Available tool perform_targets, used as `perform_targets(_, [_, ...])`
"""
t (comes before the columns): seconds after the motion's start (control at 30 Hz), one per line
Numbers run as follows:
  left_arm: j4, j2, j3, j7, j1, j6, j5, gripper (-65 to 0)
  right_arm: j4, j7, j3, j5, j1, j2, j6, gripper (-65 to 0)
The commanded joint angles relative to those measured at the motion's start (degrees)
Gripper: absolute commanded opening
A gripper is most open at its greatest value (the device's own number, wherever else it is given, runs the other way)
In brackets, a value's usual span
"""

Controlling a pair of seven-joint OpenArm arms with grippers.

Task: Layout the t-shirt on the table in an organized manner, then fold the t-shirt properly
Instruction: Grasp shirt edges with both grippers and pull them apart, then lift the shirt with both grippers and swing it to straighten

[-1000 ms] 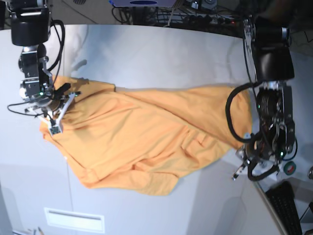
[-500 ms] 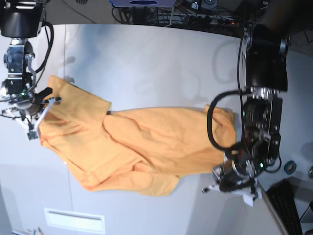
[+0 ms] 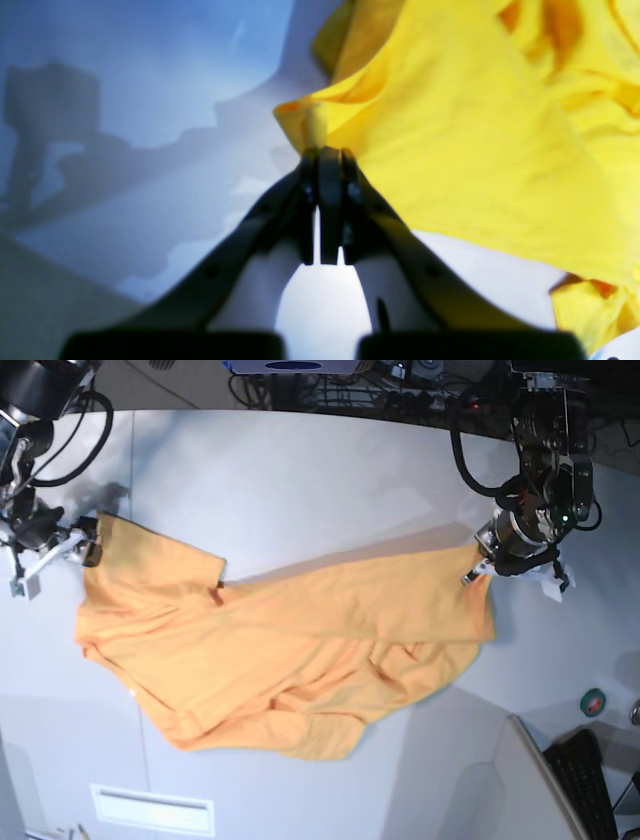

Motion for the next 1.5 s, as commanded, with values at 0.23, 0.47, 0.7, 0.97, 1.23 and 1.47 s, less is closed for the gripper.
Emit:
perform_targets(0.23, [0.7, -0.3, -0.2, -0.7, 0.4, -0.3, 0.4, -65.0, -7.4, 5.1, -1.6, 0.7, 0.7, 0.2, 0.8, -21.3])
perform_targets(0.47, [0.7, -0.3, -0.6, -0.7, 0.5, -0.3, 0.4, -65.0, -7.7, 5.4, -6.0, 0.6, 0.5, 0.1, 5.0, -32.4])
perform_targets(0.7, [0.6, -0.4, -0.6, -0.7, 0.5, -0.3, 0.4, -65.0, -7.3, 5.1, 0.5, 0.7, 0.5, 0.1, 5.1, -65.0])
perform_targets(0.97, [1.0, -0.5, 0.2, -0.7, 0.1, -0.3, 0.5, -65.0, 0.2, 4.9, 1.4, 0.7, -5.7, -0.3, 5.4, -65.0])
perform_targets(1.23, [0.8, -2.0, 9.5, -0.5, -4.3, -0.1, 0.5, -65.0, 15.3, -2.6, -3.5, 0.6, -10.0, -2.0, 5.1, -65.0])
perform_targets(1.47, [0.7, -2.7, 9.4, -0.5, -2.1, -0.1, 0.5, -65.0, 8.6, -3.9, -3.3, 0.5, -8.1, -1.9, 5.0, -65.0])
